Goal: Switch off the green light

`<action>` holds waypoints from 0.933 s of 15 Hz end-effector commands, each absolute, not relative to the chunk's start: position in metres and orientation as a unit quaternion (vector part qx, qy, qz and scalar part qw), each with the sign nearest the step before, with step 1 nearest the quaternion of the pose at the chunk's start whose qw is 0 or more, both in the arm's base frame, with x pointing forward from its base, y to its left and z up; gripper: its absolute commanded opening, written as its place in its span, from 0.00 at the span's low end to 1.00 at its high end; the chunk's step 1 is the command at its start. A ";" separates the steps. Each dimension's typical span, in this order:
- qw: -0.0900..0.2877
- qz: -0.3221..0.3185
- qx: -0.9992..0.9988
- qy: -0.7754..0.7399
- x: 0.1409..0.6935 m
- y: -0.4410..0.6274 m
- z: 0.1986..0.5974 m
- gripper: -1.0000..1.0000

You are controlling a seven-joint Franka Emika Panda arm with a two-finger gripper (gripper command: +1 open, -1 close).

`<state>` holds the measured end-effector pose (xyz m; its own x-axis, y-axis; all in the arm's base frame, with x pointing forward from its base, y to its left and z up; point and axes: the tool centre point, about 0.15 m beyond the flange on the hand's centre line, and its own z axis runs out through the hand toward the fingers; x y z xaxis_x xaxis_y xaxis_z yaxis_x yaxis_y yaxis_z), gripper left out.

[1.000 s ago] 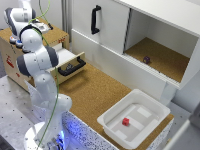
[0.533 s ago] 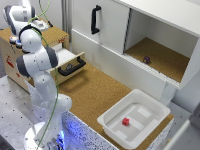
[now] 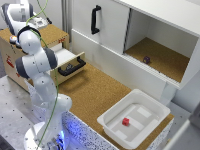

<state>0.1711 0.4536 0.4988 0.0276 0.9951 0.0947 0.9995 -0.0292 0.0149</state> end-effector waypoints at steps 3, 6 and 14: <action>-0.004 -0.010 -0.684 -0.730 0.232 0.493 0.491 1.00; 0.002 0.005 -0.668 -0.744 0.262 0.496 0.482 1.00; -0.002 0.017 -0.657 -0.754 0.302 0.496 0.463 1.00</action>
